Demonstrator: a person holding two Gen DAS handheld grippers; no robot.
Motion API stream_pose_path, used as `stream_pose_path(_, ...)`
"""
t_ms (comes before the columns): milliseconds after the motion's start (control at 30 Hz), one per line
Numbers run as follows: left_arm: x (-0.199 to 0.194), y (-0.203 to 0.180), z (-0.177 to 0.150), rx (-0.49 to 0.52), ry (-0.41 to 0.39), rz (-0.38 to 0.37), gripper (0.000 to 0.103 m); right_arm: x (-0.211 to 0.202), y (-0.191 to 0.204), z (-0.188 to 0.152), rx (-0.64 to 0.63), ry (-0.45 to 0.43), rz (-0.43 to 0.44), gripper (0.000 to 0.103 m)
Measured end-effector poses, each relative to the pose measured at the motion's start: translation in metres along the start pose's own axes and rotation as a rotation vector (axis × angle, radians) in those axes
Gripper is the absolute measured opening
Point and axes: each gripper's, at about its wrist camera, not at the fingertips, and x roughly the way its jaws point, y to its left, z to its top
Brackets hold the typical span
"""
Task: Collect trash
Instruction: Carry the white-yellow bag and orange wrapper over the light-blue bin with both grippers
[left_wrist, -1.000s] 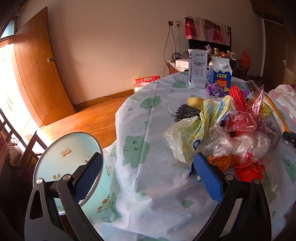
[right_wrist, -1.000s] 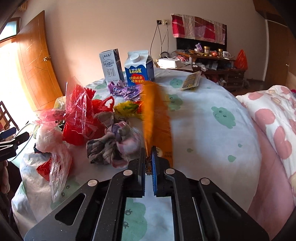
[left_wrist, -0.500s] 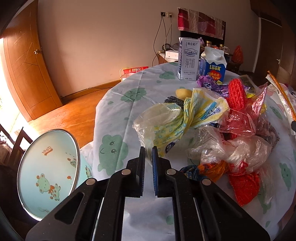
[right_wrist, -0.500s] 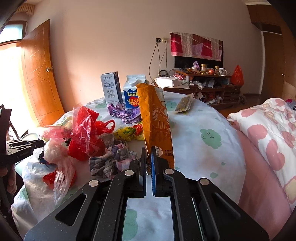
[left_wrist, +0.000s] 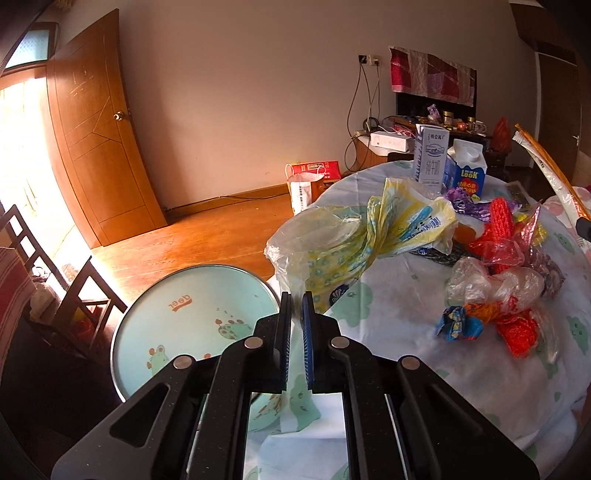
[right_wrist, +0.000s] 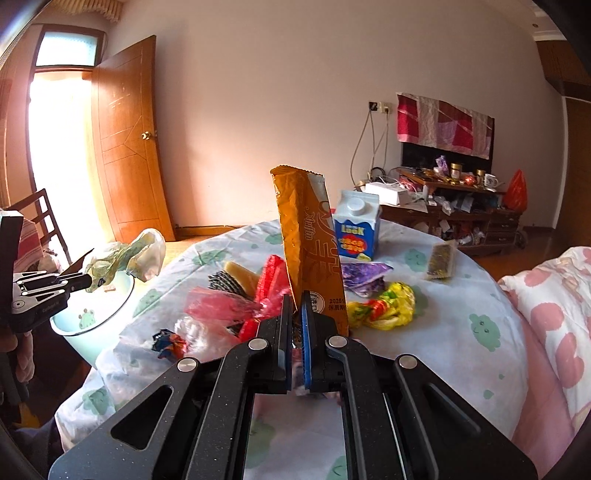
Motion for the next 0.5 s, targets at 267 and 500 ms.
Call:
stream_pose_path(267, -0.004, 0.052, -0.017, -0.038, 0.027, 0.105, 0.006, 0.029, 0.050, 0.018, -0.062, 0.029, 0.120, 0.005)
stream_pose_path(500, 0.001, 0.087, -0.032, -0.078, 0.072, 0.192, 0.006, 0.061, 0.094, 0.026, -0.120, 0.068, 0.221, 0.005)
